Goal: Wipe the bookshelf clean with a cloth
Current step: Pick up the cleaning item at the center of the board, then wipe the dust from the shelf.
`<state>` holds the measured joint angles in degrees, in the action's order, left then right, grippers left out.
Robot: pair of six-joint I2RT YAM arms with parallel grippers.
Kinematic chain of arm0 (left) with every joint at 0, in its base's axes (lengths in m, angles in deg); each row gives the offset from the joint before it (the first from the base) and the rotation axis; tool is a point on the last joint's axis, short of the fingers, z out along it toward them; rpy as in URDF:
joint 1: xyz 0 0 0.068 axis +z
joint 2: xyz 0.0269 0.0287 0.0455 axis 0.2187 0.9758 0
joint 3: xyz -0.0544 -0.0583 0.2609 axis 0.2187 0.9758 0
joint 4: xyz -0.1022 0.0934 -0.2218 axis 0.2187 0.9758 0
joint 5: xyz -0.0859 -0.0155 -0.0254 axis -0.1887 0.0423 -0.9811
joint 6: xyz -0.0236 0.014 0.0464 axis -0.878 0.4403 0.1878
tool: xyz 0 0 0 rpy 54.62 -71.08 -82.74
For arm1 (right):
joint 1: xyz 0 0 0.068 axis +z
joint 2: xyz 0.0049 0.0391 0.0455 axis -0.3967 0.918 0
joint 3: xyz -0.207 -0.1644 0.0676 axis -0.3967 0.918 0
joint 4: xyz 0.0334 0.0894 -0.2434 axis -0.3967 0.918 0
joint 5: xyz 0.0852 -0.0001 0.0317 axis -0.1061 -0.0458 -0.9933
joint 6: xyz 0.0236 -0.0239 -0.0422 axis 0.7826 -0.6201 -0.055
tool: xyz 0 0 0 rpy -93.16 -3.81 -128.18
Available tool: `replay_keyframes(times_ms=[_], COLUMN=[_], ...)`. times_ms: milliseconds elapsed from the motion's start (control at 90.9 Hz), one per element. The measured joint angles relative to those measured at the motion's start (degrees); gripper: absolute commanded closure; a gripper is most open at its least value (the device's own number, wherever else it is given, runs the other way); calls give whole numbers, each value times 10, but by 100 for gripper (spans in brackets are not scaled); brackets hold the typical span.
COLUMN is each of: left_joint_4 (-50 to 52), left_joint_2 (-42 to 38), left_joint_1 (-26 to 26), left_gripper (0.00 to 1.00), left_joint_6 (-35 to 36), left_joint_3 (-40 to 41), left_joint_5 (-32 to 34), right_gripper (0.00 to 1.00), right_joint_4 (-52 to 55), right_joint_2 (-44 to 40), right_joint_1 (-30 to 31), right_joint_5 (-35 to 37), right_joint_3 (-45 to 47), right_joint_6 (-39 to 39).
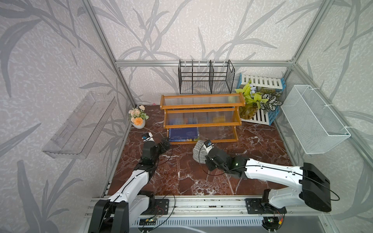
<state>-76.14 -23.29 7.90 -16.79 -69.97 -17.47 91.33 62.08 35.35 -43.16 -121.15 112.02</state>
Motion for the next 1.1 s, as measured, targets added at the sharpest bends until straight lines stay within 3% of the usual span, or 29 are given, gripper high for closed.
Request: replay_keyframes(times_ms=[253, 517, 759, 1100], left_joint_4=[-9, -14, -21, -30], left_joint_2=[15, 38, 64, 95], left_joint_1=[10, 16, 19, 19], left_gripper=[3, 3, 3, 3], left_joint_6=[0, -1, -7, -10], left_joint_3=[0, -2, -10, -17], left_joint_5=[-12, -21, -41, -70], right_gripper=[100, 100, 100, 100], right_joint_4=[-10, -73, -130, -273], right_joint_2=[-20, 73, 168, 257], right_joint_1=[-96, -164, -168, -169], right_joint_5=[71, 62, 44, 14], right_joint_3=[3, 2, -41, -10], right_joint_6=[55, 68, 91, 219])
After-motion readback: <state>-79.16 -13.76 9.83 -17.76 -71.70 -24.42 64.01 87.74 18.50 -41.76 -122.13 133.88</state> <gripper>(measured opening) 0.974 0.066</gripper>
